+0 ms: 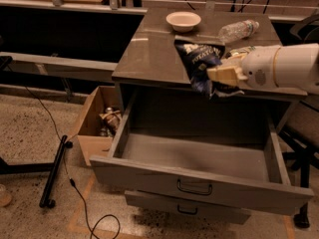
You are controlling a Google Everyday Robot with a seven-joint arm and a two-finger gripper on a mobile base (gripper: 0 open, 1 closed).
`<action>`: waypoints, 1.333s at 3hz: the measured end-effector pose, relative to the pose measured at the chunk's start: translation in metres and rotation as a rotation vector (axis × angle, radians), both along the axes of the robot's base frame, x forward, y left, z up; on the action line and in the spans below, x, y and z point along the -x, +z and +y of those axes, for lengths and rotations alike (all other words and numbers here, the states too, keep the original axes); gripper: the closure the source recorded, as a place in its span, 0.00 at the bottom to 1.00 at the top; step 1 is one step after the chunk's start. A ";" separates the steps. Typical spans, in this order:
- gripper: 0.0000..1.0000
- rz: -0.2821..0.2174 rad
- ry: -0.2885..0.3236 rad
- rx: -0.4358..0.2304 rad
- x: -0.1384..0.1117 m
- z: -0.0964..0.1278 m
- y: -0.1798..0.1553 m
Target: Place blue chip bag into top drawer
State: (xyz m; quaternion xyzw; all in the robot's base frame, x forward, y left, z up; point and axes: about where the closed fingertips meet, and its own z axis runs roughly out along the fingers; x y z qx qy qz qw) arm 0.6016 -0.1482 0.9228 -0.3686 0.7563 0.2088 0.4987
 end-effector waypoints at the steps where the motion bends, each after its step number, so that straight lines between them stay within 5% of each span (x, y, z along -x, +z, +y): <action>1: 1.00 0.065 0.038 0.037 0.056 0.009 -0.025; 2: 1.00 0.127 0.057 0.075 0.068 0.019 -0.062; 3: 1.00 0.192 0.086 0.137 0.050 0.041 -0.105; 4: 0.82 0.242 0.105 0.214 0.020 0.054 -0.135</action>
Offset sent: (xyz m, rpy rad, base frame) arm -0.0669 0.0607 -0.1196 -0.1490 0.2135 0.1351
